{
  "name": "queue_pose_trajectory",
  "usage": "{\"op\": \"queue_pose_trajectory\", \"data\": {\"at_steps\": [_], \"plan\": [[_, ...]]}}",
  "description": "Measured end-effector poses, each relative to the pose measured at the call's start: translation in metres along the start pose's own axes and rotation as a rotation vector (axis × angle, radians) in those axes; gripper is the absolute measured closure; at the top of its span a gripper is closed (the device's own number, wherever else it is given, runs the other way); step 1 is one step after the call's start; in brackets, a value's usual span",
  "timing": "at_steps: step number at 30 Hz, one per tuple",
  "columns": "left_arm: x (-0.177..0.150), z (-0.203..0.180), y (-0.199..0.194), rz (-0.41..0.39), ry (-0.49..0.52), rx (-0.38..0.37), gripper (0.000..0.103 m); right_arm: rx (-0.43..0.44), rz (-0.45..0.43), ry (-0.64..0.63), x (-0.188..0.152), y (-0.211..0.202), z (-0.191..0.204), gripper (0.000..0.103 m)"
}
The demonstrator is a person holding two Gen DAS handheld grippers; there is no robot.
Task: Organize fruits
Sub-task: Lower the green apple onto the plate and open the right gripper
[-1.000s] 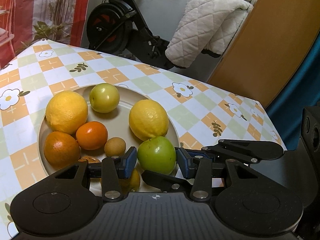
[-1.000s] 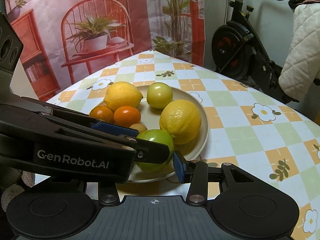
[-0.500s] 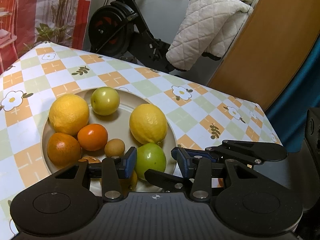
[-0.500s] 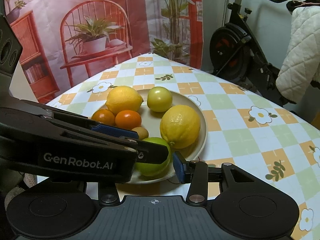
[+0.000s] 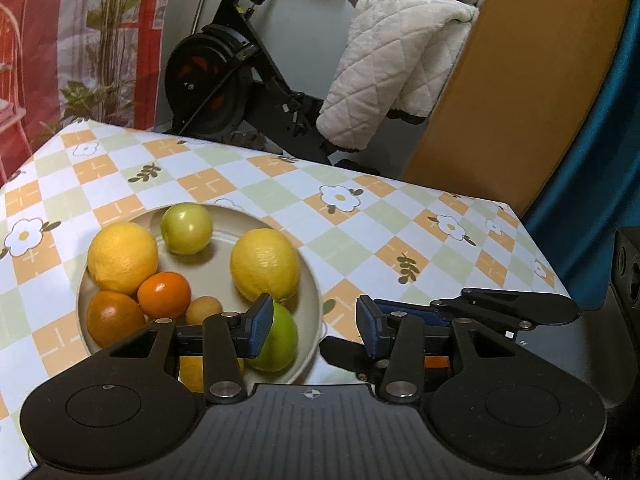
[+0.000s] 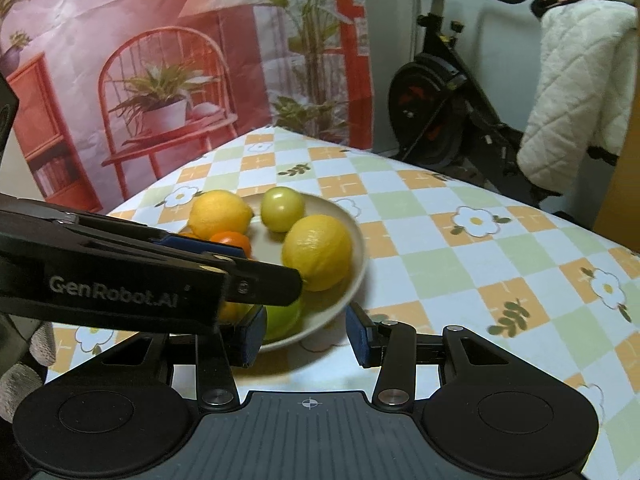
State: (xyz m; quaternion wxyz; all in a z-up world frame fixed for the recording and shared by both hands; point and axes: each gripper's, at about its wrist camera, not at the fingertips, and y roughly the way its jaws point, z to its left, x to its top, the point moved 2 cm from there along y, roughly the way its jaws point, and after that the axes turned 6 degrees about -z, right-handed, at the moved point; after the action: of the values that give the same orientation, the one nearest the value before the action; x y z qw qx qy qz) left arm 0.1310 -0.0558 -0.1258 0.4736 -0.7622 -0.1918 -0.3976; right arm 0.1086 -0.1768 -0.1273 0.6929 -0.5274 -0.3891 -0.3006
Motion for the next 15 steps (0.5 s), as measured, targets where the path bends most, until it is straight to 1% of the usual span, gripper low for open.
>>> {"op": "queue_pose_trajectory", "data": {"at_steps": [8,15], "plan": [[-0.004,-0.017,0.001,0.005,0.032,-0.018,0.055,-0.075,-0.057,0.06,-0.017,-0.027,-0.028,0.063],[-0.01,-0.03,0.006,0.028,0.055,-0.04,0.055,-0.133,-0.072,0.077,-0.035,-0.043,-0.042,0.063]]}}
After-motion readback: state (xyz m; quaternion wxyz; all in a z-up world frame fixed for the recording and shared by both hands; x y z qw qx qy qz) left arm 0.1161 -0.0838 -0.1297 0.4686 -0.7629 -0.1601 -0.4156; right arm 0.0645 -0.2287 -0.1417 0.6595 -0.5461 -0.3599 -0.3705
